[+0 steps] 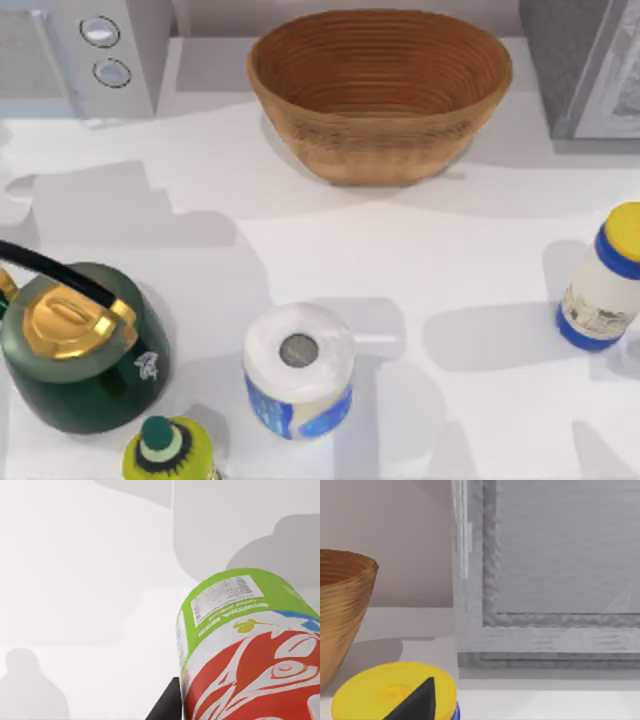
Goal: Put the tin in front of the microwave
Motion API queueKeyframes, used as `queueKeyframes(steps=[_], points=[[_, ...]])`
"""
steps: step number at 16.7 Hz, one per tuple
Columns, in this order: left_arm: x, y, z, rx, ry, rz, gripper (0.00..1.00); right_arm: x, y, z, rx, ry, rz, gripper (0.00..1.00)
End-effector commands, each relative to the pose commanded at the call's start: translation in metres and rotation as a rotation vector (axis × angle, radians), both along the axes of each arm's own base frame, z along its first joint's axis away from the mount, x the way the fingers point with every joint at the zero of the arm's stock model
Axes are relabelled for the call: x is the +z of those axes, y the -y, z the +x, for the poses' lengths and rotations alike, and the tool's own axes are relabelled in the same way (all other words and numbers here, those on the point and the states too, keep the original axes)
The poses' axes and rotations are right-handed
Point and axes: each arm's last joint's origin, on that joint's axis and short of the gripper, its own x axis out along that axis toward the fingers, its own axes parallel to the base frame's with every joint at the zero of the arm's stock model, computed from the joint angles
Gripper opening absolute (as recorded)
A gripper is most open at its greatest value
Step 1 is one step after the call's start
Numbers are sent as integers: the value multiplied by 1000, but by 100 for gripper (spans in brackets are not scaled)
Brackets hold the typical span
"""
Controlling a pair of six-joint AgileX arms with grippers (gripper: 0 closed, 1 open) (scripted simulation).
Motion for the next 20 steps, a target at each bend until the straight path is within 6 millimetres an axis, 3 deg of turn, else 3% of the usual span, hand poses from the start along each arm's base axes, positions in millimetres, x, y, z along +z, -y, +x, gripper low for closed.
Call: queueKeyframes(steps=[6,16,20], points=[[0,0,0,0,0,0,98,0,0,0,0,0,0,100],[1,1,0,-2,0,0,100,0,0,0,0,0,0,100],[24,-1,1,0,-2,1,100,0,0,0,0,0,0,100]])
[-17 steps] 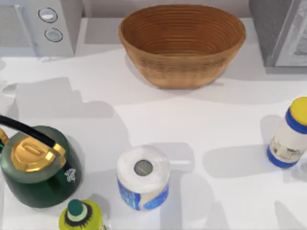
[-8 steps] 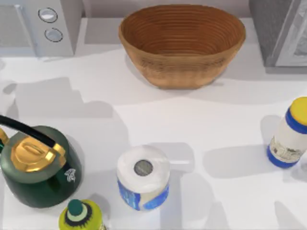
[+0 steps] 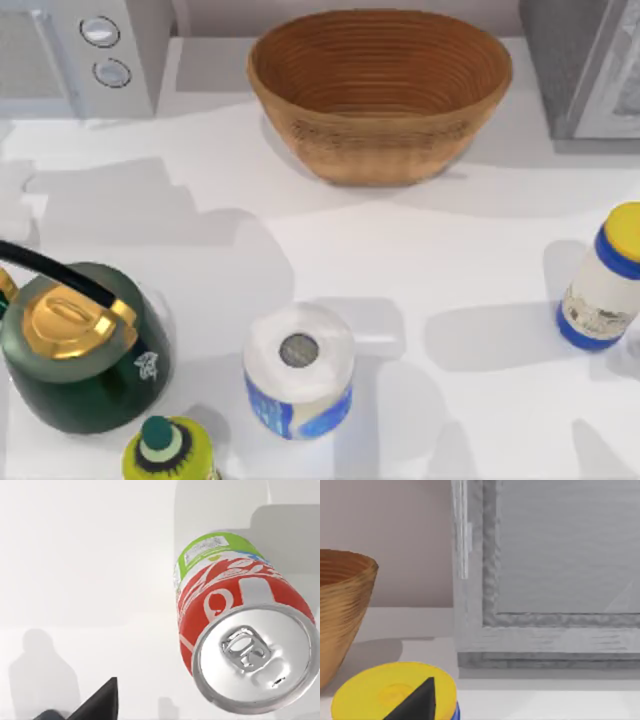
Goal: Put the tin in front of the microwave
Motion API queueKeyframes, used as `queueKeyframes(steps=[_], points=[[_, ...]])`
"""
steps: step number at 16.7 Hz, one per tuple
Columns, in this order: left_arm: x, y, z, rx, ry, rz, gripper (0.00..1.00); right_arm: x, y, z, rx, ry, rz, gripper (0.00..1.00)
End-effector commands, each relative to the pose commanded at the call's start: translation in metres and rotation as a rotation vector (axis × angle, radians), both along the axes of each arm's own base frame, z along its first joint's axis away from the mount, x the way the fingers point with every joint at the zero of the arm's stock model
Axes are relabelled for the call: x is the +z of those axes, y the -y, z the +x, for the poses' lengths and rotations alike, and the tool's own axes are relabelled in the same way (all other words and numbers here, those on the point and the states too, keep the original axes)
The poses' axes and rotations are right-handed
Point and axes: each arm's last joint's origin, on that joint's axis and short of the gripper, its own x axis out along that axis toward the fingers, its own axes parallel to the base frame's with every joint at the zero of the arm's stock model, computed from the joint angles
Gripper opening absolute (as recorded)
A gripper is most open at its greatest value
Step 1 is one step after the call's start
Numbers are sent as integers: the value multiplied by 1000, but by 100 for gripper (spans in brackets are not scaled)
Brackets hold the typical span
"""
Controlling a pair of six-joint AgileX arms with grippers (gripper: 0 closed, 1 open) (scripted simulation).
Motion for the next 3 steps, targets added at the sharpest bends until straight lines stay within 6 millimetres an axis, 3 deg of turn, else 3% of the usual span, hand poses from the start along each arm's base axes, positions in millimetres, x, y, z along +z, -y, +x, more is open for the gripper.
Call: queueKeyframes(steps=[3], points=[[16,1,-1,-1,2,-1,100,0,0,0,0,0,0,100]])
